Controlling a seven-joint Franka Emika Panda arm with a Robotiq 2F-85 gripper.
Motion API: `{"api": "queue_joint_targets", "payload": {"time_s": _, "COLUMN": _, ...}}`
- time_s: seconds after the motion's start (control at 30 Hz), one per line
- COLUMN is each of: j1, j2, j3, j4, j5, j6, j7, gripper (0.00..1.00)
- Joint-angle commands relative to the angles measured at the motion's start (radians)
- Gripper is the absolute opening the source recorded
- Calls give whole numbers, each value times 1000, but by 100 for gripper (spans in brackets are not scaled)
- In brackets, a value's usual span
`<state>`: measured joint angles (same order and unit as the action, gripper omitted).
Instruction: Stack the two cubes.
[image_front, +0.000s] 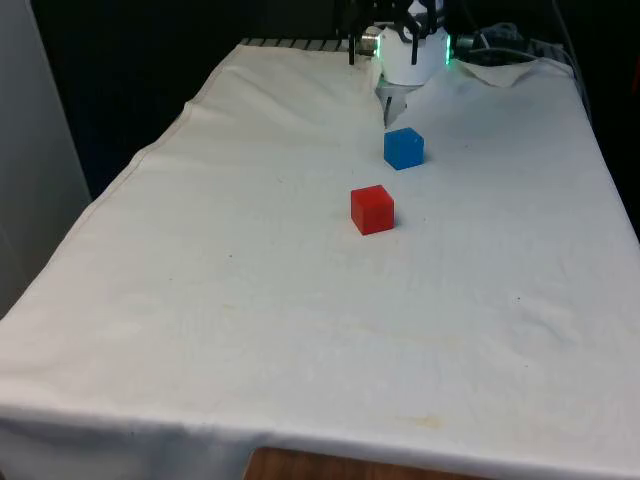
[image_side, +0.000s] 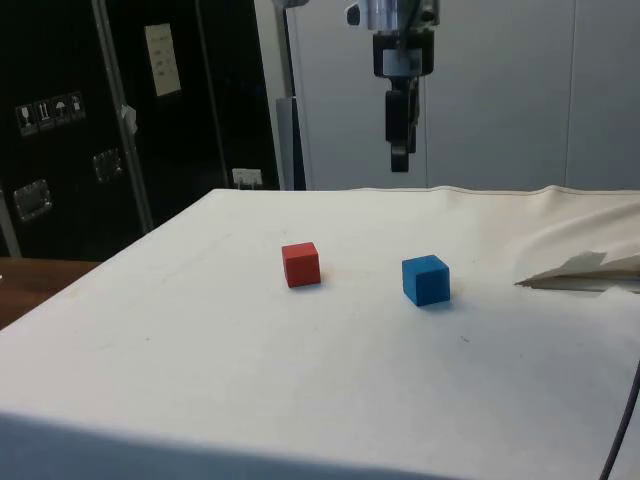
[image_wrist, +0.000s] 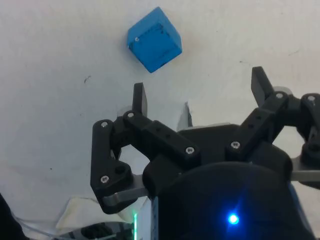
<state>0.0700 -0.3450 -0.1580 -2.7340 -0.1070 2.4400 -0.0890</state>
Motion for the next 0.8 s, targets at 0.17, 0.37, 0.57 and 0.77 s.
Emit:
{"api": "queue_joint_targets", "payload": {"time_s": 0.17, "j1": 1, "j2": 3, "j3": -1, "j4": 0, "j5": 2, "j6": 7, "j7": 0, "gripper": 100}}
{"api": "queue_joint_targets", "payload": {"time_s": 0.37, "j1": 0, "j2": 8, "j3": 1, "j4": 5, "j5": -1, "j6": 1, "j7": 1, "gripper": 100}}
{"api": "queue_joint_targets", "payload": {"time_s": 0.57, "j1": 0, "j2": 20, "j3": 3, "j4": 19, "j5": -3, "j6": -10, "j7": 5, "gripper": 100}}
{"api": "queue_joint_targets", "payload": {"time_s": 0.77, "j1": 1, "j2": 49, "j3": 7, "j4": 49, "j5": -1, "j6": -19, "j7": 4, "gripper": 100}}
